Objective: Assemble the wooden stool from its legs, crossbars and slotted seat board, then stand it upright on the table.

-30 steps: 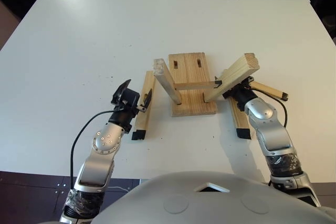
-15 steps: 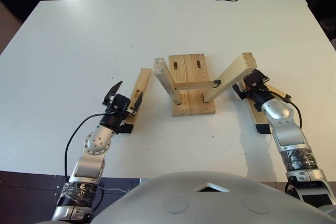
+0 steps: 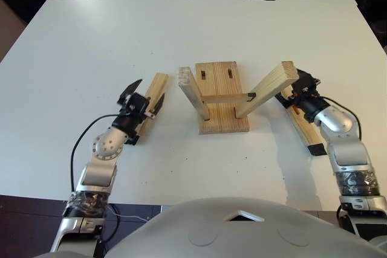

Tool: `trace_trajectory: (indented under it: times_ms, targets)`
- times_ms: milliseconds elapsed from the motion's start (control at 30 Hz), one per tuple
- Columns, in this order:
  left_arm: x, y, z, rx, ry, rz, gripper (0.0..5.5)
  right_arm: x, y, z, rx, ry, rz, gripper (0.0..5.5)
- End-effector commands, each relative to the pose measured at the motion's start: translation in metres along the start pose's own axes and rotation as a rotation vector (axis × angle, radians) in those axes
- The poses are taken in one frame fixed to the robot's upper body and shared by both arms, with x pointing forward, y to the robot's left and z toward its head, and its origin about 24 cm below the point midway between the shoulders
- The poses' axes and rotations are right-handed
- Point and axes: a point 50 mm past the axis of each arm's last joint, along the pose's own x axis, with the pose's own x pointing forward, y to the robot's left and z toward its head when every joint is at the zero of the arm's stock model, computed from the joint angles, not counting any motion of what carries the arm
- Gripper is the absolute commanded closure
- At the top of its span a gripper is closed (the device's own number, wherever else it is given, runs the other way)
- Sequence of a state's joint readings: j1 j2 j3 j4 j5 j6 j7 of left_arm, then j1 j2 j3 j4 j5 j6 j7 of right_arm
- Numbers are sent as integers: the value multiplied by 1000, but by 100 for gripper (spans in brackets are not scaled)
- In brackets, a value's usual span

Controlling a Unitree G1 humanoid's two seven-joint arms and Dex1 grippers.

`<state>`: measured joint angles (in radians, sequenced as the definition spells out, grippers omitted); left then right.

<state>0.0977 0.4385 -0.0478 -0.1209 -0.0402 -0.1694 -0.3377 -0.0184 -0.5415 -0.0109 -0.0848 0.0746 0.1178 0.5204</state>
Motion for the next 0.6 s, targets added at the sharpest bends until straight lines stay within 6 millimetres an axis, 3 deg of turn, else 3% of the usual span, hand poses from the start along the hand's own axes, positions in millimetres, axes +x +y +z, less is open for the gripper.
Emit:
trace_trajectory:
  times_ms: [33,200,333,467,600]
  targets:
    - [27,-13,42,-19,-156,-115,148,-14,-11,21,-117,27,222,160]
    - [25,-52,55,-40,-177,-265,148,-48,23,-5,-194,245,703,160]
    - [10,-72,64,-104,-166,-300,148,-70,51,-22,-166,329,926,160]
    - [8,-61,66,-105,-139,-249,148,-66,69,-18,-81,286,952,160]
    - [5,-36,51,-116,-52,-220,148,-42,59,-15,-33,264,843,160]
